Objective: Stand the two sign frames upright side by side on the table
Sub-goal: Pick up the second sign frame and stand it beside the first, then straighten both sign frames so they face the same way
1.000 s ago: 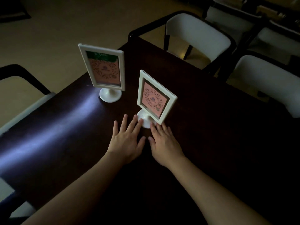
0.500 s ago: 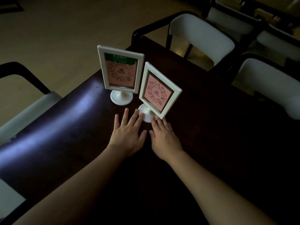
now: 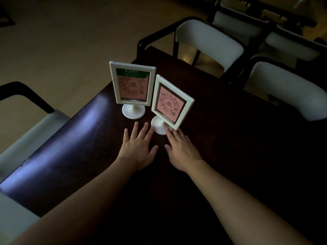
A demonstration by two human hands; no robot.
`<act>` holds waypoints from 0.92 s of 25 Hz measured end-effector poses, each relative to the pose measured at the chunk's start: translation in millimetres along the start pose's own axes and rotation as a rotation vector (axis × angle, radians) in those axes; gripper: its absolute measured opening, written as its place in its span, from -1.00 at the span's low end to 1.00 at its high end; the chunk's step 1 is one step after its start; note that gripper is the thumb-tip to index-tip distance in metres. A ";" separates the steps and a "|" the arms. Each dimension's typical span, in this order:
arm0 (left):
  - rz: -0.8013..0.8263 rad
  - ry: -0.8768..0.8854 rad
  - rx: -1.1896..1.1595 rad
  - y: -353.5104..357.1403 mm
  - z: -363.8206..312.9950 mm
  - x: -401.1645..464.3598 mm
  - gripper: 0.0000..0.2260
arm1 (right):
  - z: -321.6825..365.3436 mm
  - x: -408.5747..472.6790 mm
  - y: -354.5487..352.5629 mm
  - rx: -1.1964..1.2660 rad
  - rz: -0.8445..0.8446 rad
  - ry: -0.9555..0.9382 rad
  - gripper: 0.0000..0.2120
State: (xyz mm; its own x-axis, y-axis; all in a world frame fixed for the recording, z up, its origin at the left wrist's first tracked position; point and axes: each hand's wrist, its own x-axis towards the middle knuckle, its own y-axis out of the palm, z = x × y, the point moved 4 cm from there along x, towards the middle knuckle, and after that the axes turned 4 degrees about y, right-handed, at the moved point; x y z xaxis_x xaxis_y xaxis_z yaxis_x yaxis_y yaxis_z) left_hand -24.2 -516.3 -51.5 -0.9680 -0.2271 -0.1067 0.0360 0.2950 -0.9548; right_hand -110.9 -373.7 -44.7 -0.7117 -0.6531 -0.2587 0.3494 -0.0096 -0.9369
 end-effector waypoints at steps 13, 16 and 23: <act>-0.136 -0.168 -0.026 -68.7 -41.7 -108.5 -0.22 | 7.0 -106.4 -48.4 0.064 -0.113 -0.095 -0.22; -0.156 -0.163 -0.049 -78.5 -53.0 -127.0 -0.21 | 8.7 -125.8 -73.1 0.111 -0.192 -0.113 -0.22; -0.212 -0.046 -0.052 -131.6 -31.2 -100.8 -0.21 | 28.6 -122.4 -129.0 0.119 -0.316 -0.087 -0.23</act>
State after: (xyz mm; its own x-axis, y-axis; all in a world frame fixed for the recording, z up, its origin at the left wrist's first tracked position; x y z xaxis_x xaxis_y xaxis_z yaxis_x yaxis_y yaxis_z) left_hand 60.9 -503.3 93.5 -0.9402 -0.3309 0.0812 -0.1810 0.2833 -0.9418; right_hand -51.5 -314.2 114.6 -0.7431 -0.6659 0.0654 0.1924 -0.3063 -0.9323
